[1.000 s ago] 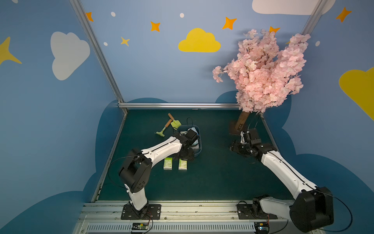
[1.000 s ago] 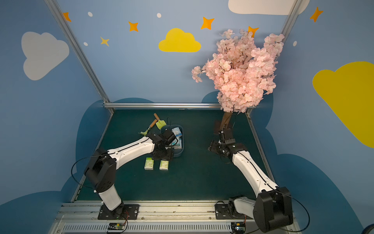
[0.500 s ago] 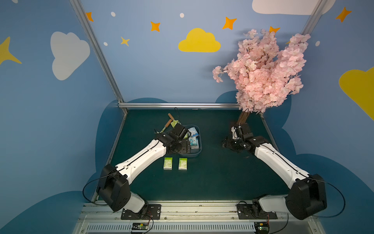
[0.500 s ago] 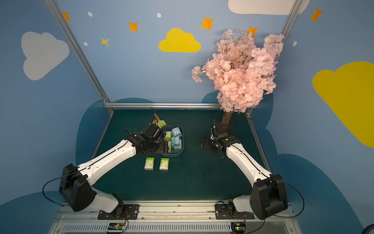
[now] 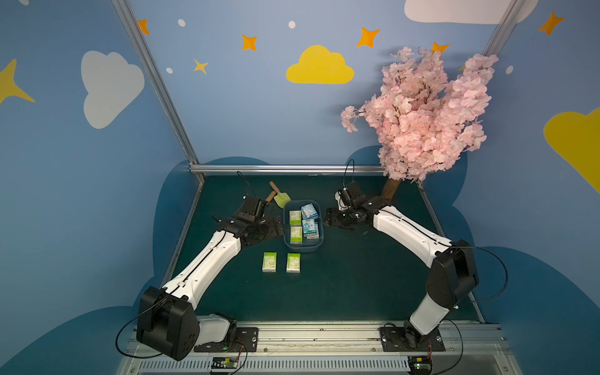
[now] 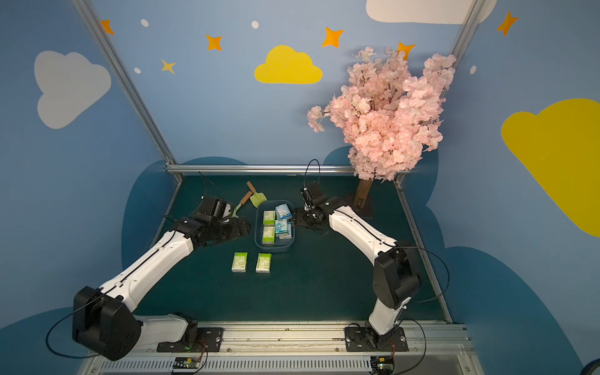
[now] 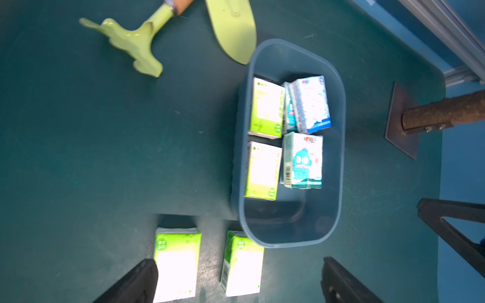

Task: Take the pocket tissues out of the storage box
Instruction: Place the pocket tissues at the center of the board, then pick up the pocket tissues from the storage box.

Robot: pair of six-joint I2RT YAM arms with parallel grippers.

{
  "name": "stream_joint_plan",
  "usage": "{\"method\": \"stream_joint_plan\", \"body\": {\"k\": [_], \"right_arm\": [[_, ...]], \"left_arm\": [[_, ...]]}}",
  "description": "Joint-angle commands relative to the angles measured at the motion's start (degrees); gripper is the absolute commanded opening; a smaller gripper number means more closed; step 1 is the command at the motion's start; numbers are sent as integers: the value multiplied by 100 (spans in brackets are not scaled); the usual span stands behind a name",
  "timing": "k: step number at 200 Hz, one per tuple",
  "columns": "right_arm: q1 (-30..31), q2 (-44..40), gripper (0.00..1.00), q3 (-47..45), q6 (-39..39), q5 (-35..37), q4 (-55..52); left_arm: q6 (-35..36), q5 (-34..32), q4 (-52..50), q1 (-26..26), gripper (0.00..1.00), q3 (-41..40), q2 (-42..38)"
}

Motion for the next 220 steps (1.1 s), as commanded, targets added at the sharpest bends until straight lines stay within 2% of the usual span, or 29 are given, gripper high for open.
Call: {"method": "stream_joint_plan", "body": {"k": [1,50,124,220], "right_arm": [[223,437,77,634,-251,226,-562],[519,1464,77,1881,-566,508,-1199],[803,2799,77,3423,-1090,1033,-2101],[855,3664,77,4023,-933,1091,-2222]], "left_arm": [[-73,404,265,290,100,-237,-302],[-72,771,277,1035,100,-855,-952],[44,806,228,1442,100,-1463,-1505],[75,903,264,1553,100,-1528,-1471]]}}
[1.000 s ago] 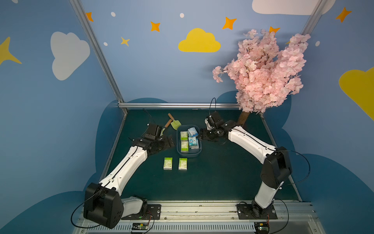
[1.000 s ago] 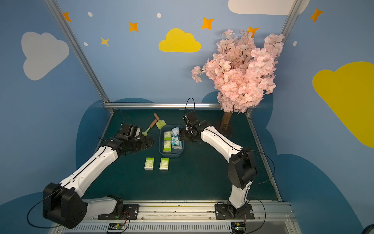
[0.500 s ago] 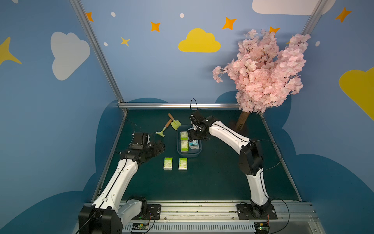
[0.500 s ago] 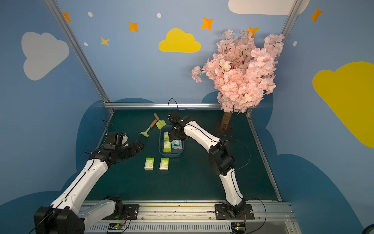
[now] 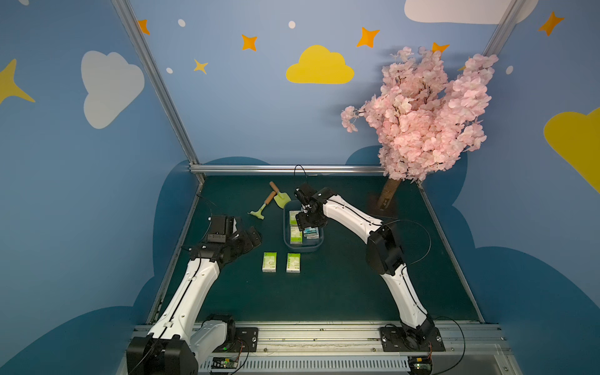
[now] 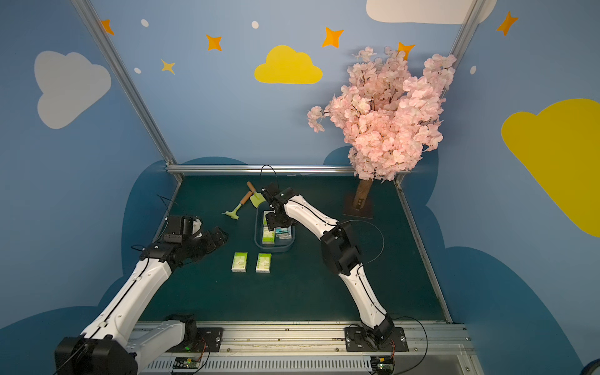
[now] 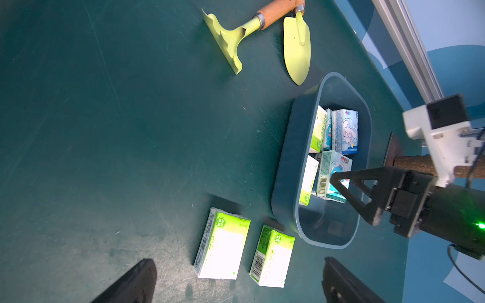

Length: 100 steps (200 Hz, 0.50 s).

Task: Take the pocket tissues out of the storage box
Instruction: Pick up the pocket tissues from the storage box.

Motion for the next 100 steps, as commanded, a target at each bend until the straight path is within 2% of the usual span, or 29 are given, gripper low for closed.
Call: {"method": "stream_joint_plan", "body": {"k": [1,38,100], "right_arm": [[44,195,77,160,-20,153,-207],[66,392,75,280,-3,165,-265],[126,335,50,312,265,368,-474]], "left_arm": [[115,127,41,29,100,-25,6],[181,199,67,48,100,14,117],[231,307,157,49,100,49,283]]}}
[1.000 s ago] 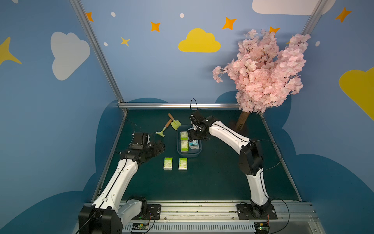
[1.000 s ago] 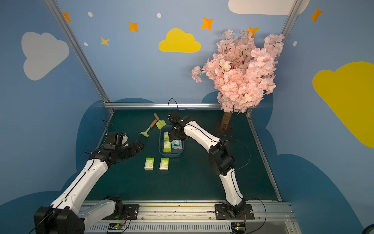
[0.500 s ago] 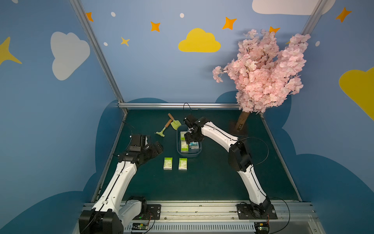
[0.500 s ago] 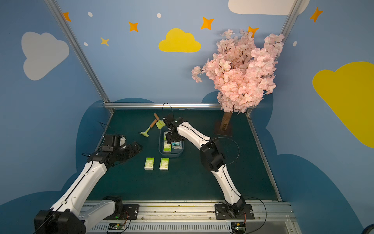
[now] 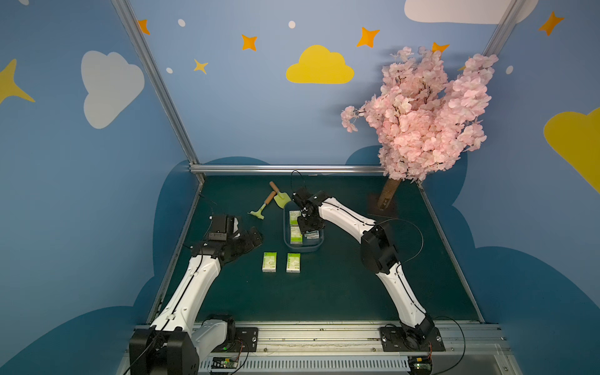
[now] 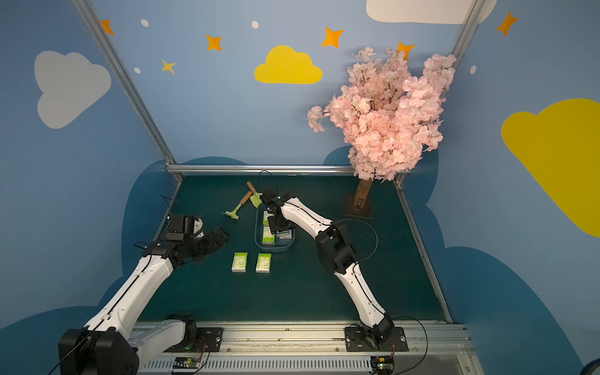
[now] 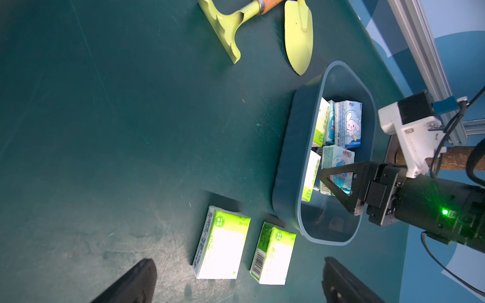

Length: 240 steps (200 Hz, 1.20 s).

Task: Take the pocket tissues out of the storage box
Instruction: Pick up the pocket tissues from the storage box.

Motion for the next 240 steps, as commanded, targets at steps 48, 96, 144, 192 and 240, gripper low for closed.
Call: {"method": "stream_joint_plan", "body": {"k": [48,96,144,192,240], "right_arm": [[165,-439,46,41,386,220,-445],[332,-1065,46,-314,735,228,-444],[553,-1808,46,-1060,1139,403,-371],[861,-2579,46,-1965,1645,536,-295],[1128,-3110,46,-2824,2164,523,-158]], "left_arm": [[182,117,92,34,100,76,72],[177,359,116,35,100,29,102],[104,554,104,35,100,28,124],[137,679,109,34,100,15,147],[200,723,91,30,100,14,183]]}}
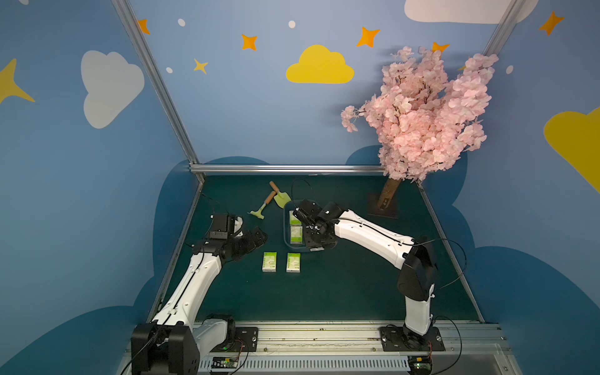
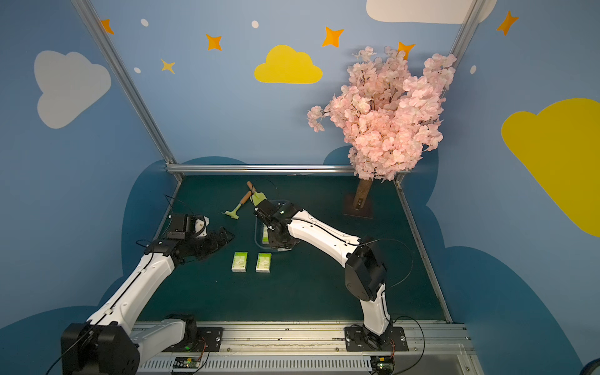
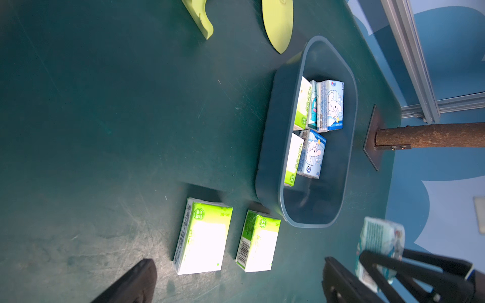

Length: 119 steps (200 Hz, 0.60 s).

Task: Take the pocket tissues out of the storage box
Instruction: Pick up the pocket tissues from the storage box, then place the pocket tissues at the center of the board.

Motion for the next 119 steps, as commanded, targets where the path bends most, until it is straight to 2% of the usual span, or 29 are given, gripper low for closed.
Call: {"method": "stream_joint_plan", "body": {"k": [1,56,119], "right_arm": [[105,-320,46,-312,410,95,51],[204,-529,46,-1064,786,-203,408],[193,-419,46,-1517,757,-338,787]], "left_arm": [[108,105,2,24,100,14,42],[131,123,-17,26,100,23,59],[151,107,-100,26,100,15,36]]}}
